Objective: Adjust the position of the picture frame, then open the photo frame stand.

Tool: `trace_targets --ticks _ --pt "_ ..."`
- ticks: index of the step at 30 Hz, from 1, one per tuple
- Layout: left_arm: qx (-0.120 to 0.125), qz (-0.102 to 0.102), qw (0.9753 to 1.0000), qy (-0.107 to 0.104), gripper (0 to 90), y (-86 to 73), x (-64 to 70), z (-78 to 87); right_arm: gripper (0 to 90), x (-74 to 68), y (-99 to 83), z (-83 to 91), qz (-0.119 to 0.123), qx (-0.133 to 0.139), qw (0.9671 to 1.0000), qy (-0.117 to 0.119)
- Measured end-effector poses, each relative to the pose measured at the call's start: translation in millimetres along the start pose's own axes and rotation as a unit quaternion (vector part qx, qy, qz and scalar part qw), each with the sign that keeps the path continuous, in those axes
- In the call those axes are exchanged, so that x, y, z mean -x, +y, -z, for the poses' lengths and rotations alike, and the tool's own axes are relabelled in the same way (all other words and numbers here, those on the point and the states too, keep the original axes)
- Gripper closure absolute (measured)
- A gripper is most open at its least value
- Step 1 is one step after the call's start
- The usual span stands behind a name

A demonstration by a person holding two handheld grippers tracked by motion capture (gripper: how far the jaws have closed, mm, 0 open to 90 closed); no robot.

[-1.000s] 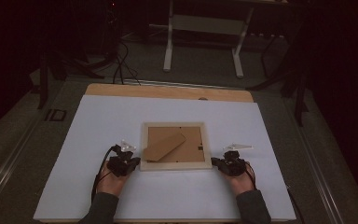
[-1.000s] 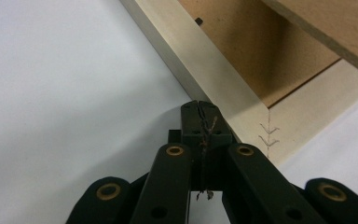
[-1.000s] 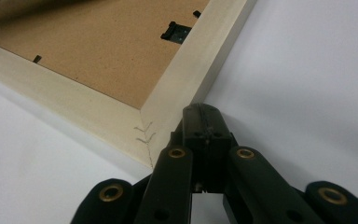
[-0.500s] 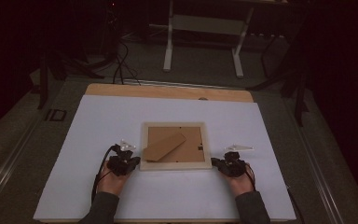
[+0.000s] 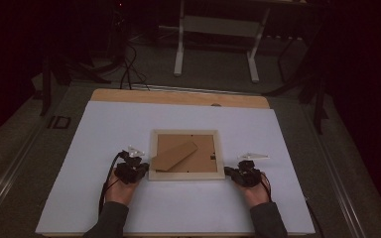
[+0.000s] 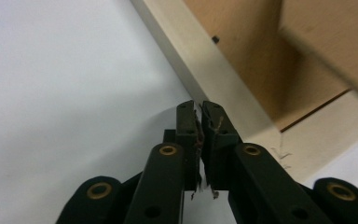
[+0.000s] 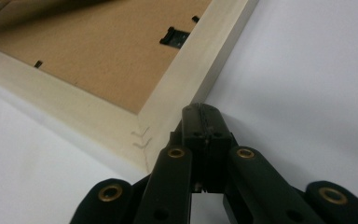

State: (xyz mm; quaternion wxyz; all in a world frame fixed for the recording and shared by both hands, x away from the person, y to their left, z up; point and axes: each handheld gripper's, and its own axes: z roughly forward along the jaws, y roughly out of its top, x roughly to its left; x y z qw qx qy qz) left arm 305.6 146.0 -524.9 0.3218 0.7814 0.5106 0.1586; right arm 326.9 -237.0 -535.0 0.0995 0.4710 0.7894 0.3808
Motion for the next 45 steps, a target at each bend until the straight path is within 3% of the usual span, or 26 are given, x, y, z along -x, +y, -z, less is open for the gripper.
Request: trace_targets --ticks 3,8,13,16,18,27,32,38,41,45 --pt "0.016 0.005 0.9999 0.003 83.8 2.4 -1.9 8.7 85.0 2.5 2.7 0.8 0.002 0.007 1.0 -0.003" --pt "0.034 0.016 0.9992 -0.01 80.3 5.4 -7.7 22.8 80.2 8.7 4.0 7.0 -0.004 0.017 0.9998 -0.003" --pt "0.052 0.009 0.9981 -0.033 73.1 14.1 -5.4 35.0 74.8 11.7 5.6 11.0 -0.009 0.029 0.9996 0.0" --pt "0.05 -0.012 0.9972 -0.054 65.7 21.2 -0.8 37.9 70.5 11.0 6.4 11.4 -0.003 0.031 0.9995 -0.001" --pt "0.053 -0.02 0.9973 -0.048 63.9 25.6 1.8 40.0 68.9 11.3 6.6 11.8 0.0 0.032 0.9995 -0.002" --pt "0.073 -0.008 0.9951 -0.065 57.4 39.7 -4.2 45.6 65.6 17.1 6.1 15.2 -0.008 0.036 0.9993 -0.005" --pt "0.077 -0.017 0.9945 -0.069 52.0 48.4 -1.8 45.5 65.3 17.2 6.0 14.9 -0.004 0.035 0.9993 -0.01" --pt "0.069 -0.03 0.9923 -0.099 48.8 63.7 -0.2 37.1 64.2 18.0 6.3 16.8 -0.003 0.039 0.9991 -0.014" --pt "0.066 -0.048 0.9896 -0.118 48.3 68.8 2.3 29.1 64.3 18.9 6.2 16.8 -0.002 0.038 0.9991 -0.017" --pt "0.046 -0.057 0.9882 -0.135 47.7 73.2 6.0 17.0 64.3 18.7 5.9 16.3 0.0 0.037 0.9991 -0.019"
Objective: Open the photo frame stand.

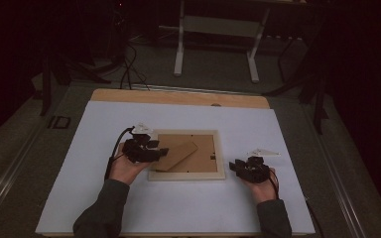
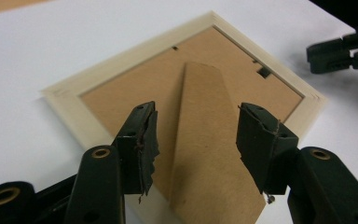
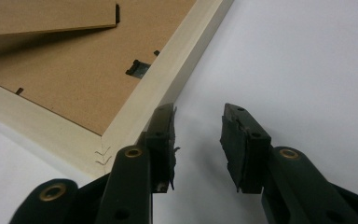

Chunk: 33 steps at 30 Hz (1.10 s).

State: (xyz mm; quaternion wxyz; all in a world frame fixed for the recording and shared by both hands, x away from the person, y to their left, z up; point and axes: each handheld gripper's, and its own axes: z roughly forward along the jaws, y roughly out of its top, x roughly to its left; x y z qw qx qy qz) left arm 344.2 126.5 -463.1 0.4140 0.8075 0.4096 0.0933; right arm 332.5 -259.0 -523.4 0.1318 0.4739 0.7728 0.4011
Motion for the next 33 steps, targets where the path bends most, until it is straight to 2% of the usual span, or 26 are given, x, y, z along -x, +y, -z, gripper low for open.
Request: trace_targets --ticks 6,9,14,19,22,28,30,33 --pt "-0.024 0.018 0.9993 -0.023 41.9 0.9 -2.3 -18.3 64.0 -0.5 0.0 -0.5 0.0 0.0 1.0 0.001" --pt "-0.034 0.039 0.9975 -0.048 40.5 2.5 -7.6 -28.5 63.8 -0.6 -0.7 -1.1 0.001 -0.002 1.0 0.001" --pt "-0.055 0.056 0.9952 -0.059 40.8 3.7 -16.3 -41.7 63.7 -1.8 -1.1 -2.6 0.003 -0.004 1.0 0.002" --pt "-0.072 0.049 0.9939 -0.067 37.7 3.1 -16.2 -52.7 63.9 -2.0 -1.4 -3.3 0.002 -0.007 1.0 0.001" --pt "-0.089 0.04 0.9918 -0.083 36.3 3.0 -15.0 -59.2 63.9 -2.2 -1.4 -3.3 0.002 -0.006 1.0 0.001" --pt "-0.095 0.037 0.9899 -0.098 36.3 4.7 -14.5 -64.6 63.9 -3.7 -1.3 -5.4 0.006 -0.008 0.9999 0.003" --pt "-0.101 0.039 0.9886 -0.105 36.3 5.8 -14.2 -67.3 63.8 -4.7 -1.1 -6.4 0.01 -0.01 0.9999 0.002" --pt "-0.11 0.036 0.9875 -0.107 35.6 5.1 -13.6 -71.1 63.7 -4.6 -1.3 -6.5 0.01 -0.01 0.9999 0.001"
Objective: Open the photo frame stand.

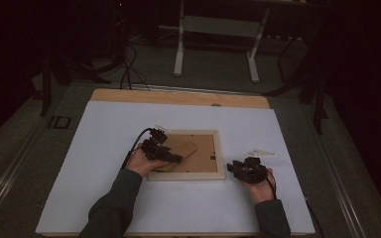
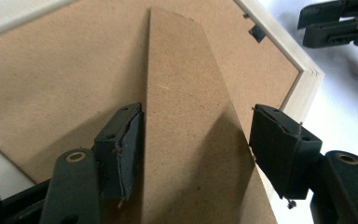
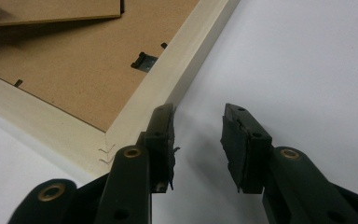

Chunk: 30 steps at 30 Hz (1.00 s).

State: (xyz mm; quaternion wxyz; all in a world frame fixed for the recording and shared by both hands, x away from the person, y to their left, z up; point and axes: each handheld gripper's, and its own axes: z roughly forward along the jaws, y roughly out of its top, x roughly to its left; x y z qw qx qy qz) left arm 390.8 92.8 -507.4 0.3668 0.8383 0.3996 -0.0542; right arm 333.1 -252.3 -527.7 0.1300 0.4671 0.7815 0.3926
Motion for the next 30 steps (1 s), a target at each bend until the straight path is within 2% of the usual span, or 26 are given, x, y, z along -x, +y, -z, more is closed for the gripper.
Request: trace_targets --ticks 5,9,11,12,15,19,30 --pt "-0.005 -0.003 1.0 0.001 38.5 0.0 1.1 -2.7 63.6 0.5 -0.3 0.2 -0.002 0.0 1.0 0.0" --pt "-0.006 -0.019 0.9996 0.019 40.8 0.8 6.1 -2.3 63.5 0.3 -0.1 -0.3 -0.001 -0.001 1.0 0.001" --pt "-0.006 -0.019 0.9996 0.022 40.9 0.9 6.9 -2.6 63.5 0.2 0.0 -0.5 0.0 -0.001 1.0 0.002" --pt "-0.008 -0.027 0.9991 0.03 40.9 0.6 8.6 -2.9 63.4 0.3 0.0 -0.3 0.001 0.0 1.0 0.001" --pt "-0.011 -0.033 0.9985 0.042 41.0 0.7 11.5 -3.5 63.4 0.4 0.1 0.1 -0.002 0.001 1.0 0.001" --pt "-0.008 -0.036 0.9981 0.049 41.0 0.5 13.9 -3.4 63.4 1.5 1.3 1.8 -0.002 0.003 1.0 0.0" --pt "-0.003 -0.064 0.995 0.077 40.8 -0.2 22.7 -2.6 62.6 -0.3 12.5 6.9 0.008 0.014 0.9999 0.0"
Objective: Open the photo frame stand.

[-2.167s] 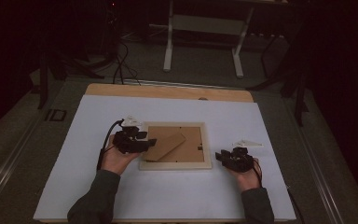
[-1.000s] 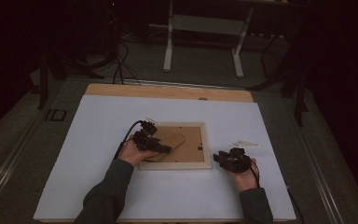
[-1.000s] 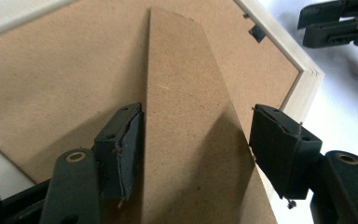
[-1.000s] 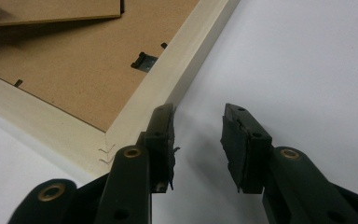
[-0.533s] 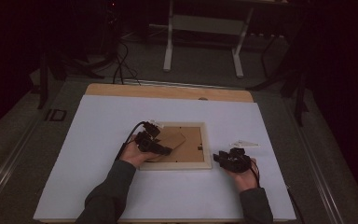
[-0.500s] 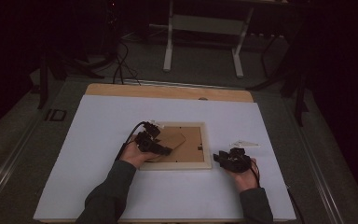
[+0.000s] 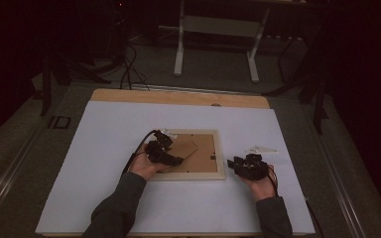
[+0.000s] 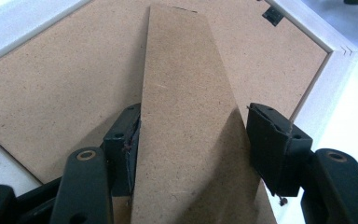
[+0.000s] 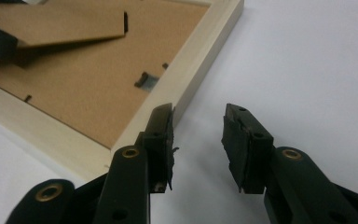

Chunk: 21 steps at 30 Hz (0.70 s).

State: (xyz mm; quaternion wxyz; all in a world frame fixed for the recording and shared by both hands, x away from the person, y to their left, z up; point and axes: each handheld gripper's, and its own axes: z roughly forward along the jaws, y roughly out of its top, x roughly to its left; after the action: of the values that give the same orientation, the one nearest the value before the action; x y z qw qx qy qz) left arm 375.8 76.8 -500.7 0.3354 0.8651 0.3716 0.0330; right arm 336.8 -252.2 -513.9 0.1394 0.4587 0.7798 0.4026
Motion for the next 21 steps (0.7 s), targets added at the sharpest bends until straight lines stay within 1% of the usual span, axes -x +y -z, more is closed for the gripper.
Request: trace_targets --ticks 1,2,3,5,8,13,14,17,21 --pt "0.002 -0.005 1.0 0.004 40.8 0.1 1.3 0.6 62.6 0.1 1.4 0.9 0.002 0.001 1.0 -0.001" --pt "0.002 -0.005 1.0 0.004 40.8 0.1 1.3 0.6 62.6 0.1 1.4 0.9 0.002 0.001 1.0 -0.001" --pt "0.003 -0.015 0.9998 0.012 40.8 0.4 4.1 2.1 62.5 0.2 2.7 1.7 0.002 0.002 1.0 -0.001" --pt "0.004 -0.023 0.9995 0.021 40.7 0.3 6.9 2.5 62.5 1.6 6.3 4.1 0.005 0.005 1.0 -0.002" --pt "0.009 -0.032 0.999 0.03 40.6 0.2 10.4 4.0 62.2 2.5 9.6 6.2 0.006 0.007 1.0 -0.002" --pt "0.017 -0.053 0.9973 0.049 40.5 0.4 17.8 7.9 61.9 4.3 16.4 6.3 0.009 0.005 1.0 0.0" --pt "0.017 -0.053 0.9973 0.049 40.5 0.4 17.8 7.9 61.9 4.3 16.4 6.3 0.009 0.005 1.0 0.0" --pt "0.023 -0.066 0.9957 0.061 40.5 -0.5 22.4 9.9 61.6 4.0 22.1 3.7 0.011 0.004 0.9999 0.0" --pt "0.033 -0.076 0.9938 0.074 40.4 -2.6 28.2 12.5 61.0 2.9 28.6 -0.9 0.02 -0.001 0.9998 -0.003"
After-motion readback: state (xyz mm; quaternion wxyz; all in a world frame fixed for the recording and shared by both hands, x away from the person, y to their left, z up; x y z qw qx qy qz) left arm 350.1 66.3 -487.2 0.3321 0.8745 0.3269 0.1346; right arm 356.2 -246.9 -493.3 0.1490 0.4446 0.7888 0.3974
